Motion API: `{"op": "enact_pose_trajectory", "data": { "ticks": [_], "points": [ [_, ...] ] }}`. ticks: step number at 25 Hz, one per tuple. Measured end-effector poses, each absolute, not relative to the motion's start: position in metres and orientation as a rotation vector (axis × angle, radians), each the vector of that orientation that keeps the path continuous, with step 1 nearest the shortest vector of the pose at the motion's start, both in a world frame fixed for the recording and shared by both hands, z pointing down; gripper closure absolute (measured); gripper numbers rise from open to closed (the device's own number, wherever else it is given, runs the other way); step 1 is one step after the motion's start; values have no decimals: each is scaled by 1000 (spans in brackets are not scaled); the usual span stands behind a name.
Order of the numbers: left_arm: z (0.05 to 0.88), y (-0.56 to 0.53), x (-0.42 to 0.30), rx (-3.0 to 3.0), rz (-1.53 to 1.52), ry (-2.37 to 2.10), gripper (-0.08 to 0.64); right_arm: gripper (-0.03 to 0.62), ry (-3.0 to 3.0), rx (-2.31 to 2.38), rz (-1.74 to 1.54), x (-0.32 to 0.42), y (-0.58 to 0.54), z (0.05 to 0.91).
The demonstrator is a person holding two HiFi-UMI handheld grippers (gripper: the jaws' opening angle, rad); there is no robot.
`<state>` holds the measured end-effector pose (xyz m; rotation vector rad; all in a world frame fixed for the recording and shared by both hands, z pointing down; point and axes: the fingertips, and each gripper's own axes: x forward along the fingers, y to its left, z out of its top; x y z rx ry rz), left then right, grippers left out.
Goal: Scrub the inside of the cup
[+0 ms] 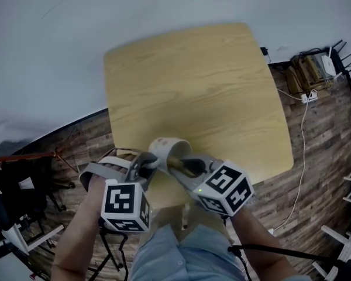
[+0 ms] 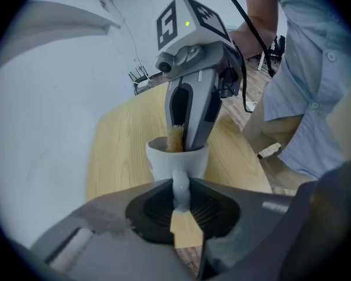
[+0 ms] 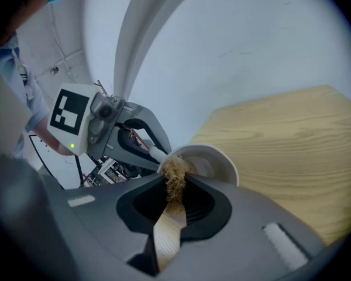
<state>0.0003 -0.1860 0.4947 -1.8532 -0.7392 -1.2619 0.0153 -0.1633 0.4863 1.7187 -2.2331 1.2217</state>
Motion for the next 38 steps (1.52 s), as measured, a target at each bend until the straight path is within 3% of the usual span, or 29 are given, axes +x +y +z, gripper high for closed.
{"op": "enact_pose_trajectory", "data": {
  "ticks": [17, 26, 38],
  "points": [
    [503, -196, -9, -2016, -1235, -701, 492, 535, -2109, 1907, 1106, 50, -162, 445],
    [512, -208, -24, -2320, -1203, -672, 491, 535, -2004, 2136, 855, 87, -158, 394],
    [530, -221, -43, -2632, -1039, -671, 489, 534, -2002, 2143, 705, 69, -167, 369]
  ]
}}
